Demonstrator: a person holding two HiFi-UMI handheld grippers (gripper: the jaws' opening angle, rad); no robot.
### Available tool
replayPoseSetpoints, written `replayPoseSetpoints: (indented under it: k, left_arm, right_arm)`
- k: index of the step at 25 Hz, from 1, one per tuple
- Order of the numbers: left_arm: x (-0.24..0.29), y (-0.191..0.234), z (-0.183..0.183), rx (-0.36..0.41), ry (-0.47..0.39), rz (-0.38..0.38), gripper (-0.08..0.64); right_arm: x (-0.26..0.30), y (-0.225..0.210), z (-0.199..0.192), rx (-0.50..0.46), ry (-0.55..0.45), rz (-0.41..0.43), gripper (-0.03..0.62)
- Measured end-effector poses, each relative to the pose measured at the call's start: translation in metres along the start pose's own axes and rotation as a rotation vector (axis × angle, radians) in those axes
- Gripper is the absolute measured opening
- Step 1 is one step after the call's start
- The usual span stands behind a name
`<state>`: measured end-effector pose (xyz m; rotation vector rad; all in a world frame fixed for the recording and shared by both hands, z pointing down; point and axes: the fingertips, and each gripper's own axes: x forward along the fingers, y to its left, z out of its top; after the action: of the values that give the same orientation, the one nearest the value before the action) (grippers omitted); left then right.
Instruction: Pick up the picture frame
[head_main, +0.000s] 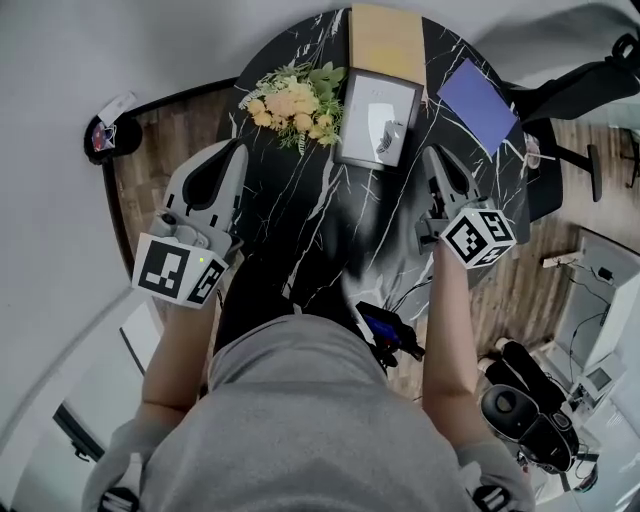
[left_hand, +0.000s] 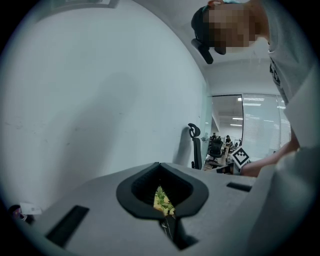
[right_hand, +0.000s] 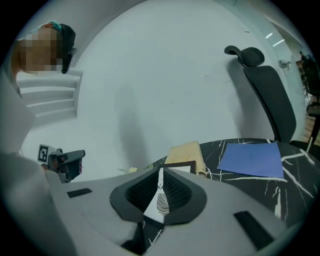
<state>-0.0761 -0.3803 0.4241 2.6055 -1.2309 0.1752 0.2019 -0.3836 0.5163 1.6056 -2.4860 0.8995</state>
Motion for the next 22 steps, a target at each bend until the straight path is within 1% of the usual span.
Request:
replayPoseSetpoints:
  k: [7,14,15,17,22]
  left_arm:
    - [0.003,0.003,-0.002,-0.001,0.008,0.002,0.008]
    - [0.015,0.005,-0.002,0.005,0.015,-0.012,0.008]
    - [0.016,0.005,-0.002,0.005,0.017,-0.014,0.008]
    - [0.018,0.006,-0.003,0.005,0.022,-0.017,0.008]
    - [0.022,0.008,-0.005,0.007,0.028,-0.021,0.008]
  right_arm:
    - [0.02,-0.036,-0.02,0.093,0.064,0.0,0.028]
    - [0.05,-0.074,-0.04,0.155,0.154,0.007,0.031]
    - [0.055,-0.077,-0.042,0.164,0.166,0.013,0.038]
    - [0.066,-0.08,-0.045,0.182,0.193,0.035,0.094]
    - [0.085,-0.08,-0.06,0.242,0.281,0.099,0.174]
